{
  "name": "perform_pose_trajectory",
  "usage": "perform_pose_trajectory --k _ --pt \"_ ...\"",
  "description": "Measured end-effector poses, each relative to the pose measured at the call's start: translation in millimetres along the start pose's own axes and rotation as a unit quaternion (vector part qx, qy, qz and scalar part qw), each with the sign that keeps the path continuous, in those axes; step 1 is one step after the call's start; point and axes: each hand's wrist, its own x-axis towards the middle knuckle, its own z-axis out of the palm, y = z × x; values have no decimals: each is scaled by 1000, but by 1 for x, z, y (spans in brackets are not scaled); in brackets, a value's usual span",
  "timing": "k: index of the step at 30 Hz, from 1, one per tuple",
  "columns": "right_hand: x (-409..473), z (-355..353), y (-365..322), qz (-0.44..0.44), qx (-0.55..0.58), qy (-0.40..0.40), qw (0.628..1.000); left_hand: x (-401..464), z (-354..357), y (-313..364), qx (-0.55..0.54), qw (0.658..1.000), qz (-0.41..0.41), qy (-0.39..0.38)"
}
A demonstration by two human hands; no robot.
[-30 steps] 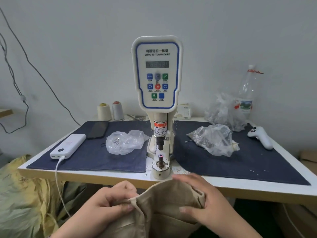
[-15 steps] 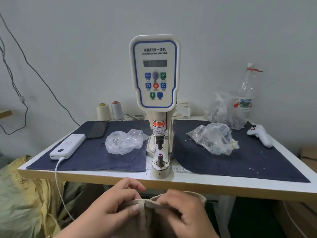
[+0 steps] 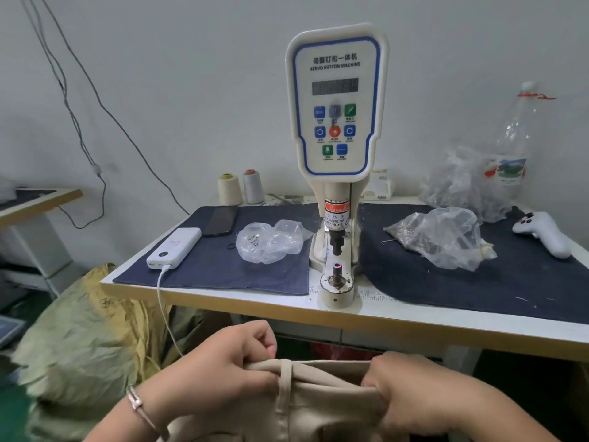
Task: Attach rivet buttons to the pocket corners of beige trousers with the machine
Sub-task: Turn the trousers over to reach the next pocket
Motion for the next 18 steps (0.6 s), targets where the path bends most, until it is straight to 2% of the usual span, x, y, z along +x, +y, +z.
perform_pose_trajectory --k 3,5,8,10,12,14,17,18 --pt "0 -8 12 -84 113 19 990 -3 -5 -6 -98 995 -5 -10" --pt "-3 -12 19 -135 259 14 956 -5 -5 -8 -154 988 -11 7" --pt "1 -10 24 -143 526 15 838 -6 -7 -13 -222 973 7 64" --pt "9 -8 24 -148 597 24 788 -7 -9 -7 -291 953 22 83" --pt "13 -7 20 -155 610 43 776 -4 -8 -3 -386 917 0 103" --pt "14 -6 17 -157 635 67 753 2 -4 -4 -490 864 -33 110" --pt "14 -3 13 -161 681 77 710 9 7 -2 -643 764 -57 31" --pt "15 -2 11 -161 691 76 701 11 13 -1 -671 740 -51 5"
